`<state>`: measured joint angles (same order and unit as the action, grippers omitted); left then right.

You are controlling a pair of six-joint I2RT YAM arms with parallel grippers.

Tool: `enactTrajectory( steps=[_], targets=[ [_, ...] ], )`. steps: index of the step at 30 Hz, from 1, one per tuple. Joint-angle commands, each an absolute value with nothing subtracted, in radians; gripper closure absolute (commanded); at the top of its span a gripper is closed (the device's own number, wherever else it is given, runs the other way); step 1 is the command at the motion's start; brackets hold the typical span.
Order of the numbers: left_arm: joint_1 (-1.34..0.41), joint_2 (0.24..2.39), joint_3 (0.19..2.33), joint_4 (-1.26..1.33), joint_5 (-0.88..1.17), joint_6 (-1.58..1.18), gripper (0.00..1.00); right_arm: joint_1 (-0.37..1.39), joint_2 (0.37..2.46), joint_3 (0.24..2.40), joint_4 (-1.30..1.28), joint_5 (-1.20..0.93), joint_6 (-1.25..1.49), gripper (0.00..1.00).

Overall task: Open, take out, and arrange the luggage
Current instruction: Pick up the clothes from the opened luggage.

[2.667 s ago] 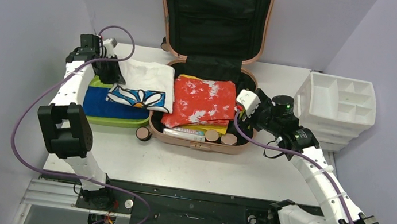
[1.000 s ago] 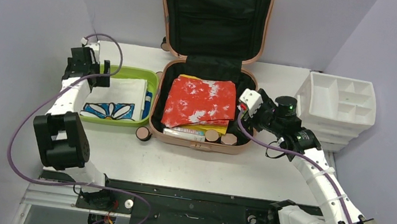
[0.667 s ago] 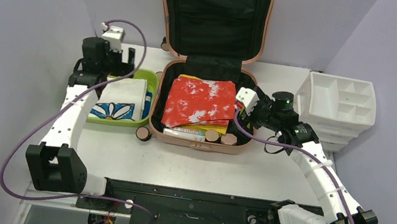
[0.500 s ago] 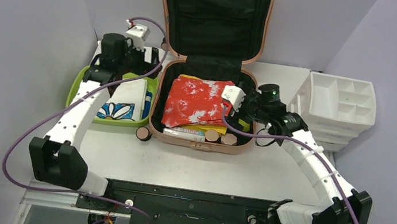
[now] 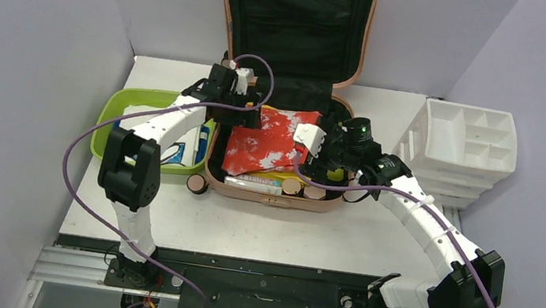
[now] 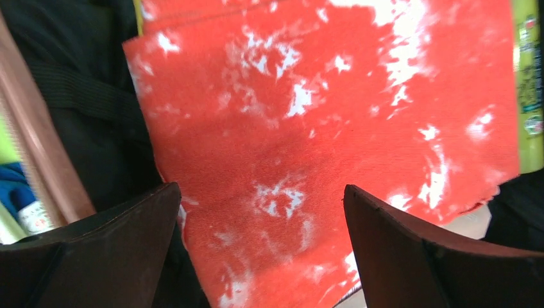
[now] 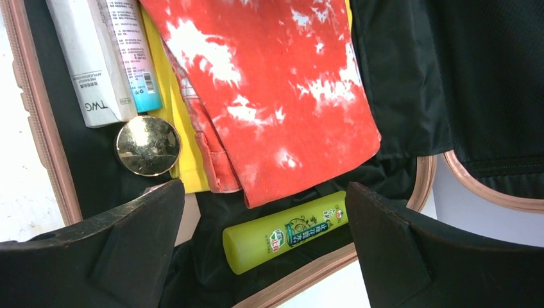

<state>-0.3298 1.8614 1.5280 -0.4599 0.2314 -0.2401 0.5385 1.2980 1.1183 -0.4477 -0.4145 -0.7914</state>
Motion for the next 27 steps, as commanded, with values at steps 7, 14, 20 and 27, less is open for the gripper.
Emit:
enactTrajectory(
  steps=[7, 14, 20, 27],
  targets=[
    [-0.381, 1.936, 1.585, -0.490, -0.018, -0.346, 0.04, 0.508, 1.235, 1.108, -0.409, -0.443, -0.793, 0.09],
    [-0.450, 1.944, 1.573, -0.493, -0.167, -0.317, 0.04, 0.506, 1.235, 1.097, -0.402, -0.457, -0.783, 0.09],
    [-0.464, 1.993, 1.566, -0.512, -0.207, -0.319, 0.04, 0.506, 1.223, 1.096, -0.406, -0.465, -0.780, 0.09],
    [-0.461, 2.043, 1.581, -0.529, -0.120, -0.353, 0.02, 0.515, 1.234, 1.134, -0.451, -0.468, -0.796, 0.09]
  ],
)
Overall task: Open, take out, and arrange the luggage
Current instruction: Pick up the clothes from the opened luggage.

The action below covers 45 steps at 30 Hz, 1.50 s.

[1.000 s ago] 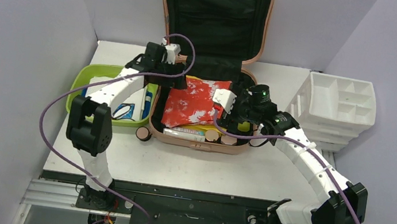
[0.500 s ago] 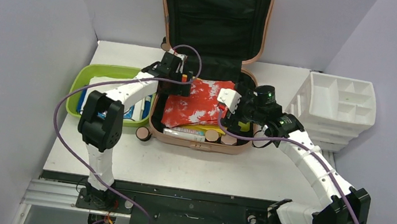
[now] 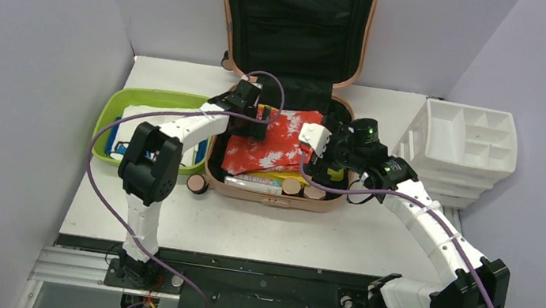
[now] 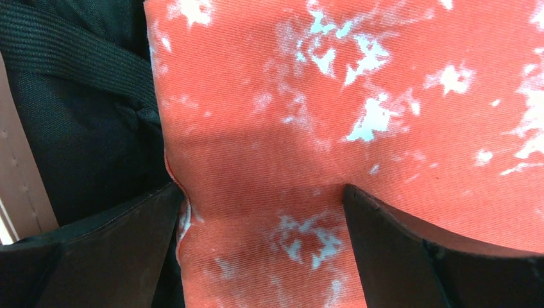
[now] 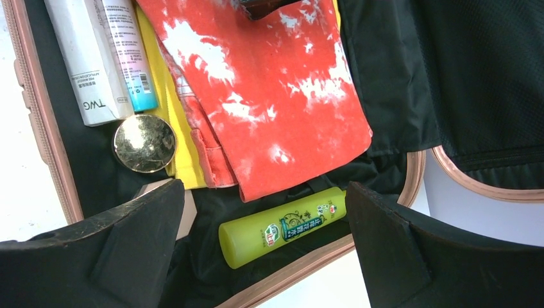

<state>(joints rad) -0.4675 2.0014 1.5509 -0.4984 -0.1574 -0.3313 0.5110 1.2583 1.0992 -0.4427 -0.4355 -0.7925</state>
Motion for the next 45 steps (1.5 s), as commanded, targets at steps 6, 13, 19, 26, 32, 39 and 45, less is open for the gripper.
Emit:
enactTrajectory(
  steps=[6, 13, 19, 26, 32, 39, 45],
  targets=[
    [-0.434, 2.008, 1.548, -0.464, 0.053, -0.401, 0.39, 0.555, 1.259, 1.165, -0.519, -0.466, -0.837, 0.09],
    [-0.400, 1.953, 1.533, -0.422, 0.157, -0.425, 0.98, 0.622, 1.301, 1.187, -0.608, -0.494, -0.920, 0.09],
    [-0.363, 1.909, 1.570, -0.427, 0.221, -0.458, 1.00, 0.735, 1.432, 1.260, -0.645, -0.471, -1.010, 0.09],
    [-0.360, 1.878, 1.549, -0.383, 0.337, -0.530, 1.00, 0.885, 1.617, 1.403, -0.564, -0.380, -0.962, 0.09],
    [-0.359, 1.882, 1.536, -0.345, 0.405, -0.570, 1.00, 0.930, 1.762, 1.514, -0.490, -0.261, -0.902, 0.09],
    [-0.360, 1.873, 1.533, -0.296, 0.461, -0.629, 1.00, 0.935, 1.844, 1.587, -0.455, -0.212, -0.839, 0.09],
    [-0.359, 1.874, 1.520, -0.263, 0.497, -0.666, 1.00, 0.964, 1.901, 1.641, -0.444, -0.199, -0.809, 0.09]
  ],
)
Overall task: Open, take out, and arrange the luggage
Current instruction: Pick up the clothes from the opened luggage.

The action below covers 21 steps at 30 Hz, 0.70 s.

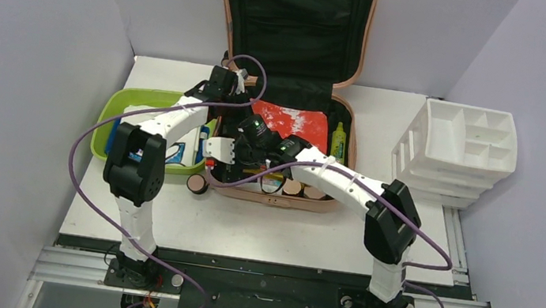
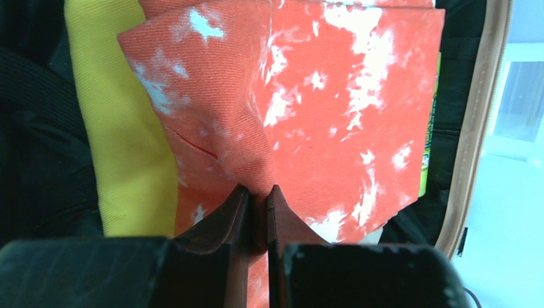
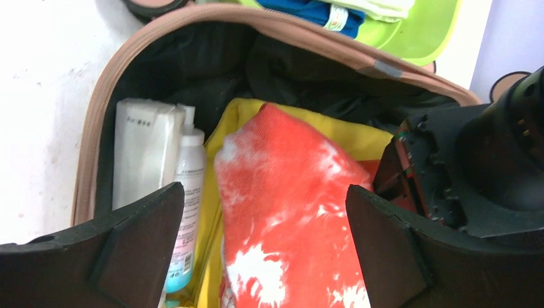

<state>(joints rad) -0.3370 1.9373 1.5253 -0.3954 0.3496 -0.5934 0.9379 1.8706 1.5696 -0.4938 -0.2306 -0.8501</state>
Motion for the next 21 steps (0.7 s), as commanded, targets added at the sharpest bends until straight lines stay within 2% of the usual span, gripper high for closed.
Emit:
enactTrajectory(
  steps=[1, 11, 21],
  targets=[
    [-0.358, 1.875, 1.520, -0.258, 0.500, -0.669, 1.00, 0.967, 1.912, 1.646, -0.441, -0.194, -0.805, 0.09],
    [-0.349, 1.856, 1.495, -0.239, 0.482, -0.624, 1.00, 0.993, 1.958, 1.627, -0.358, -0.083, -0.767, 0.09],
    [-0.318, 1.833, 1.454, -0.147, 0.565, -0.685, 1.00, 0.993, 1.995, 1.580, -0.257, 0.061, -0.764, 0.10]
  ],
)
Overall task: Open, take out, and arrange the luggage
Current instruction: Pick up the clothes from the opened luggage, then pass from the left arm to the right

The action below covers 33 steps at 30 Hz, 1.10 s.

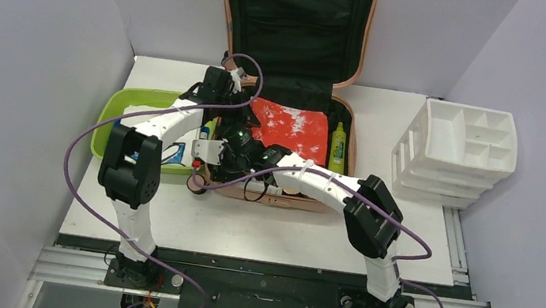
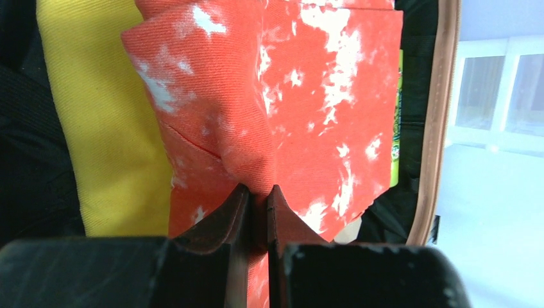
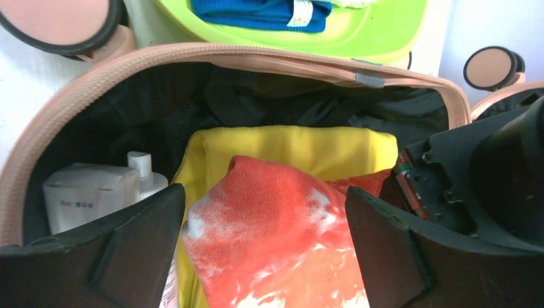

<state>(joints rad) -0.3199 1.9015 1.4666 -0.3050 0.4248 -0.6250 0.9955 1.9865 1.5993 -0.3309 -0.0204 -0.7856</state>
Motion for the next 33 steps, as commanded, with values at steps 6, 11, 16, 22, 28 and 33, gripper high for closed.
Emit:
enactTrajectory(
  steps=[6, 11, 16, 22, 28, 33],
  targets=[
    [-0.310, 1.824, 1.438, -0.120, 0.586, -0.720, 1.00, 0.997, 2.021, 1.576, -0.216, 0.144, -0.752, 0.11],
    [-0.301, 1.825, 1.425, -0.100, 0.600, -0.740, 1.00, 0.998, 2.025, 1.586, -0.214, 0.189, -0.773, 0.24],
    [-0.294, 1.836, 1.423, -0.091, 0.607, -0.755, 0.93, 0.998, 1.992, 1.578, -0.253, 0.178, -0.803, 0.59],
    [-0.281, 1.847, 1.434, -0.094, 0.608, -0.756, 0.47, 0.986, 1.919, 1.542, -0.290, 0.113, -0.812, 0.76],
    [-0.250, 1.875, 1.482, -0.159, 0.594, -0.715, 0.03, 0.941, 1.850, 1.515, -0.349, -0.039, -0.820, 0.77],
    [-0.223, 1.913, 1.547, -0.231, 0.561, -0.658, 0.04, 0.893, 1.802, 1.505, -0.387, -0.133, -0.835, 0.78]
  ],
)
